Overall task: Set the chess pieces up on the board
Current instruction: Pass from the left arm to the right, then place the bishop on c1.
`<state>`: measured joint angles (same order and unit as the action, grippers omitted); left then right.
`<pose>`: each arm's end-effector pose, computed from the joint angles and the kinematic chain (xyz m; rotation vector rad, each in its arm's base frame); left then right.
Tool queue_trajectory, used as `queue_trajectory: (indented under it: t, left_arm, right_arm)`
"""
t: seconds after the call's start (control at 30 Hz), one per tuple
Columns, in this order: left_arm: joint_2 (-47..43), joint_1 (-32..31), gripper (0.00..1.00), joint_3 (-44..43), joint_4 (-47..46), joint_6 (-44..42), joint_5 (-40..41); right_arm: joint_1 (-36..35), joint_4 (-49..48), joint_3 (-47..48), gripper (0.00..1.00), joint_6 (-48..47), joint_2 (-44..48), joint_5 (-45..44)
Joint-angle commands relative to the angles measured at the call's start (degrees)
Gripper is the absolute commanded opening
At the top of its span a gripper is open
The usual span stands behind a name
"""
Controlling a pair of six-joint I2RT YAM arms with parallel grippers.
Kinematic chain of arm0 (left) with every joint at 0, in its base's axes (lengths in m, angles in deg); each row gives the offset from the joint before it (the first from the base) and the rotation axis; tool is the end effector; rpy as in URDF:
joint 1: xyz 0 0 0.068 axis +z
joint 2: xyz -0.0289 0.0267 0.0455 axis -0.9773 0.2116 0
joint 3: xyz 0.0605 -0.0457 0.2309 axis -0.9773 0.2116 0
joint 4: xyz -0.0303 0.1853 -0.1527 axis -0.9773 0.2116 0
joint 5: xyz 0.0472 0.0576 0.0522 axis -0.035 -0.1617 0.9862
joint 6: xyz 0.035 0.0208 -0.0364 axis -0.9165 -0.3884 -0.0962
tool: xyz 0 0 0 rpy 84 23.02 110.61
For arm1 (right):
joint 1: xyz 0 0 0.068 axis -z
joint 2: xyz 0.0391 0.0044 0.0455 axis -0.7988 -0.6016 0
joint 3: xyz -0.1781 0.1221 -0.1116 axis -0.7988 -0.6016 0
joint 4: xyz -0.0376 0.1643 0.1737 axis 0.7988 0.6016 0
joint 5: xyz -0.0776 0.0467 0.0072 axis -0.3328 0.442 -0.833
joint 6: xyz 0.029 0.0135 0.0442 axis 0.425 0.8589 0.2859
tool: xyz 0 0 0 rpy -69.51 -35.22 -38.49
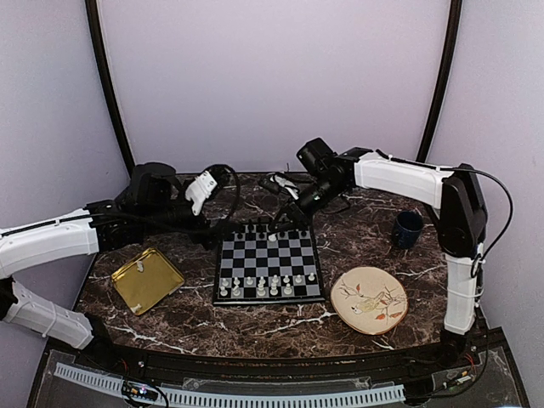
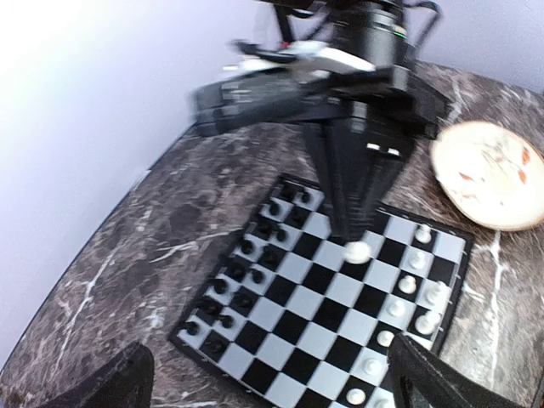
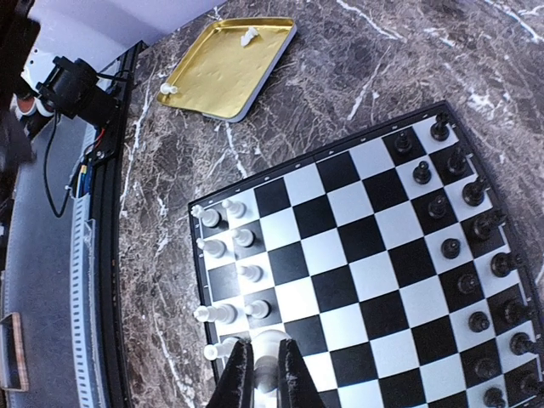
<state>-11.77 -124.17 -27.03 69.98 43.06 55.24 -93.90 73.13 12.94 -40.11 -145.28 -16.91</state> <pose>0.1910 -0.1997 0.2827 1.0096 1.6842 -0.3358 0.2930 0.2859 0.2318 -1.4690 2.1079 1.1063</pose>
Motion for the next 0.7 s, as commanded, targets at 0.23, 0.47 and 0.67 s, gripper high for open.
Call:
queue_trajectory:
  t: [0.23, 0.47, 0.67]
  left_arm:
    - [-5.8, 17.2, 0.99, 5.2, -11.8, 14.4, 9.6]
    - [-10.3, 19.8, 0.99, 9.5, -13.8, 16.5, 11.2]
    - [-9.2, 20.3, 0.99, 8.0, -11.7, 17.8, 8.6]
  right_arm:
    - [-7.5, -3.6, 0.7, 0.05, -6.4, 0.9, -13.9]
    - [-13.3, -2.9, 3.2, 0.05, -9.1, -2.6, -18.1]
    - [-17.1, -1.5, 4.4, 0.05, -11.0, -5.2, -20.2]
